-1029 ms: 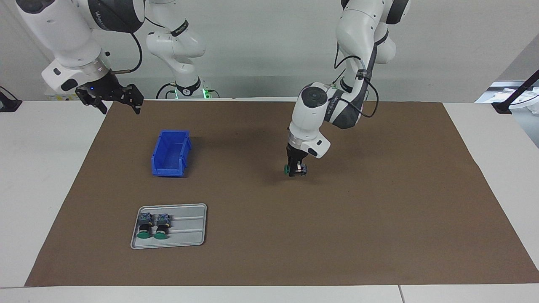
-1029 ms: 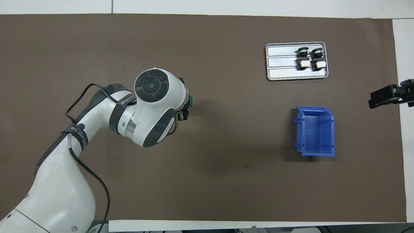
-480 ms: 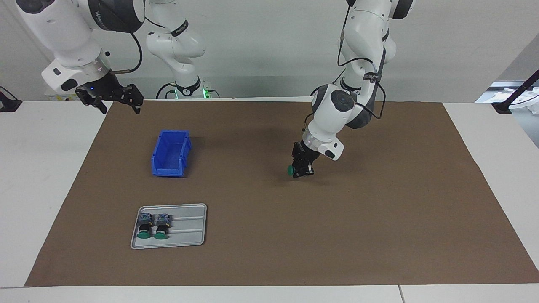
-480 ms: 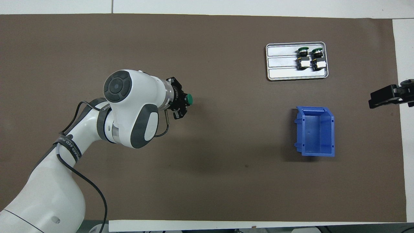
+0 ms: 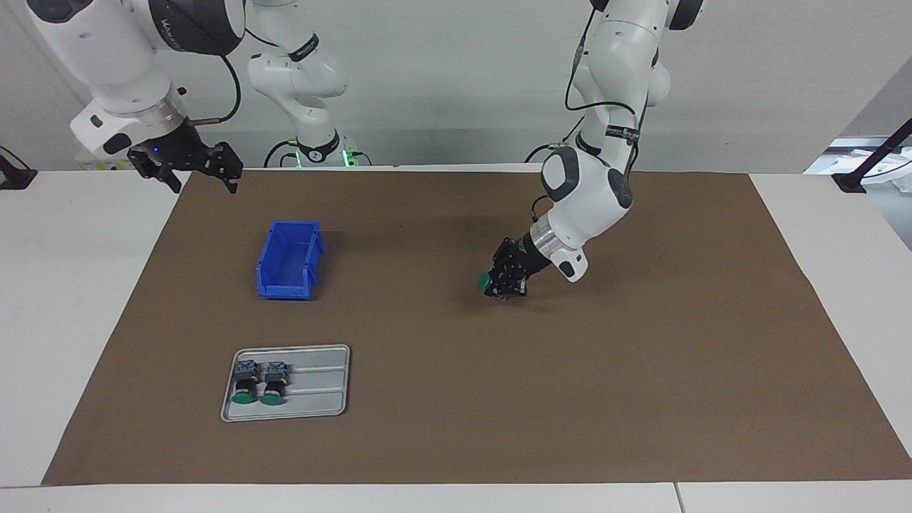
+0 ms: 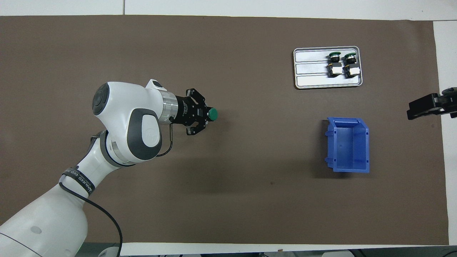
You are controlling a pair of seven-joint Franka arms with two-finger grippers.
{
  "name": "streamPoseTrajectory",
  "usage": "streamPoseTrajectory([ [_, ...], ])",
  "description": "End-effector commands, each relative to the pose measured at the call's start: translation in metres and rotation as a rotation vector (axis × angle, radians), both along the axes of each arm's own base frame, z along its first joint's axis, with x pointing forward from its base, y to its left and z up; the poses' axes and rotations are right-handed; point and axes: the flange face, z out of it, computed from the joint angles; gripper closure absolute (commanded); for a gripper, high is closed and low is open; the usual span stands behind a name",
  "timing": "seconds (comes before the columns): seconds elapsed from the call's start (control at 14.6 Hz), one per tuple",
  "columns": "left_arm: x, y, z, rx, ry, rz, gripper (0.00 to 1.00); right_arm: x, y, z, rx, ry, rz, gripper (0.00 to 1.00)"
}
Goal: Place and press button with both arms
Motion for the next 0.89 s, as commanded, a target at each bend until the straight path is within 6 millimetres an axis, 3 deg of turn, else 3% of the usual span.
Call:
streamPoseTrajectory([
  [0.0,-0.005,0.033,0.009,-0.061,0.010,-0.090,0.88,-0.004,-0.001,0.003,0.011,0.005,0.015,0.01],
  [0.34,0.001,0.076,-0.002,-0.197,0.006,-0.140,0.91,-0.004,-0.002,0.003,0.011,0.005,0.013,0.01],
  [0.82,0.001,0.079,-0.013,-0.284,0.030,-0.045,0.92,-0.004,-0.002,0.003,0.011,0.005,0.013,0.01],
])
